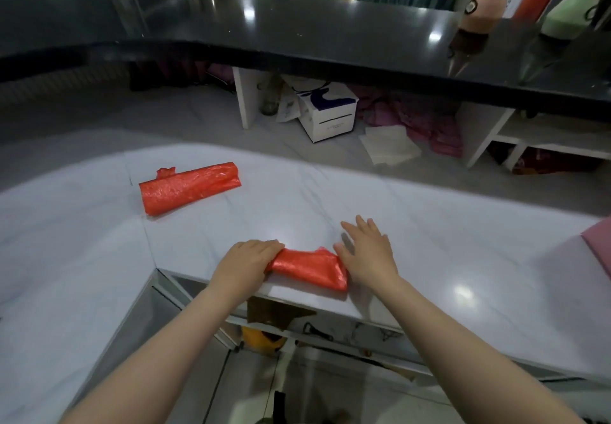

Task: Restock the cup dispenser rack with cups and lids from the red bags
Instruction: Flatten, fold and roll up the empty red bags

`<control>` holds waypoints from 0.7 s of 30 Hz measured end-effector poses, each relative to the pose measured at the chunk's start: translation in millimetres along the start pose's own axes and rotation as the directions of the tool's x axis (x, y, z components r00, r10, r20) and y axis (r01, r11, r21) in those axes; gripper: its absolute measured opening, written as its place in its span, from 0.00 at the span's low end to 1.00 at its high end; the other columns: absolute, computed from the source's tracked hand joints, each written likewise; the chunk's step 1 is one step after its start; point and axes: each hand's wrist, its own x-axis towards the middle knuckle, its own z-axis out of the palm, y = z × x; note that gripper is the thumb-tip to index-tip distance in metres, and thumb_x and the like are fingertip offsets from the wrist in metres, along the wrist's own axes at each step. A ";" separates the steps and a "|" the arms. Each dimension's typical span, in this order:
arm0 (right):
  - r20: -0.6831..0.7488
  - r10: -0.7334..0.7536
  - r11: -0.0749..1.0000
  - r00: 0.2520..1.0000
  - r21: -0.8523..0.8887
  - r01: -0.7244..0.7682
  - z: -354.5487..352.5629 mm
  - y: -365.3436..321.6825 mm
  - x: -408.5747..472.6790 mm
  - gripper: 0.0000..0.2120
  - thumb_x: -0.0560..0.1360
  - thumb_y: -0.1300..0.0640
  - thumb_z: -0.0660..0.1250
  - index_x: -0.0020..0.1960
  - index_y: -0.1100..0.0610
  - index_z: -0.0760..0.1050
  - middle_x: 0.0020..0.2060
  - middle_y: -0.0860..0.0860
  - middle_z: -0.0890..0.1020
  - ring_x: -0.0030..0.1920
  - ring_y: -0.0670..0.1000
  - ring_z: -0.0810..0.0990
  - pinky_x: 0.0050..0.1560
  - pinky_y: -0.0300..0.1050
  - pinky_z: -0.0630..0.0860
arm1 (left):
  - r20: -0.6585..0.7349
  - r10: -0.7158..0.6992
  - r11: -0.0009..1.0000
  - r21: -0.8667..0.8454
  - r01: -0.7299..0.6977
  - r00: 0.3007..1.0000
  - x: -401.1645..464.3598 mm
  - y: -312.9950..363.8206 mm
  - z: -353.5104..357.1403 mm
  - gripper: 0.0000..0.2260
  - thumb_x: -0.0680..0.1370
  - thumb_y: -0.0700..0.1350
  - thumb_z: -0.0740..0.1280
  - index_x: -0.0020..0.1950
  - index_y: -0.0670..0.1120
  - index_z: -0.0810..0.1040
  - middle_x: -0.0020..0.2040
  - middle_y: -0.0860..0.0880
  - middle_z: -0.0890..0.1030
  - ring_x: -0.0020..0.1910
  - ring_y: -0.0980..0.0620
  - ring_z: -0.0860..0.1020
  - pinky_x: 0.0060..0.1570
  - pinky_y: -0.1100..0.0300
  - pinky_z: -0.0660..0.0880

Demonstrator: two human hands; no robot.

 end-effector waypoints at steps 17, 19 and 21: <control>0.050 -0.437 0.899 0.898 -0.015 0.438 48.5 -150.2 44.7 0.28 0.79 0.47 0.61 0.76 0.50 0.59 0.77 0.51 0.57 0.77 0.53 0.50 0.75 0.51 0.52 | -0.348 -0.719 0.692 -0.443 0.570 0.602 -88.9 -132.6 -77.4 0.19 0.75 0.35 0.61 0.60 0.51 0.79 0.47 0.46 0.83 0.42 0.42 0.77 0.40 0.56 0.68; 0.079 -0.520 0.850 0.851 -0.051 0.524 51.7 -176.0 63.6 0.28 0.78 0.49 0.63 0.76 0.51 0.60 0.77 0.52 0.57 0.77 0.54 0.52 0.75 0.51 0.53 | -0.312 -0.798 0.600 -0.501 0.624 0.516 -98.0 -143.0 -81.7 0.15 0.74 0.36 0.62 0.55 0.50 0.80 0.40 0.49 0.81 0.37 0.47 0.73 0.36 0.58 0.65; 0.118 -0.605 0.786 0.788 -0.072 0.614 58.2 -204.0 79.5 0.27 0.77 0.52 0.65 0.75 0.51 0.62 0.77 0.53 0.58 0.77 0.55 0.53 0.75 0.51 0.53 | -0.244 -0.873 0.480 -0.577 0.661 0.421 -112.1 -150.5 -82.9 0.08 0.74 0.39 0.63 0.46 0.49 0.80 0.32 0.52 0.78 0.33 0.48 0.73 0.31 0.58 0.64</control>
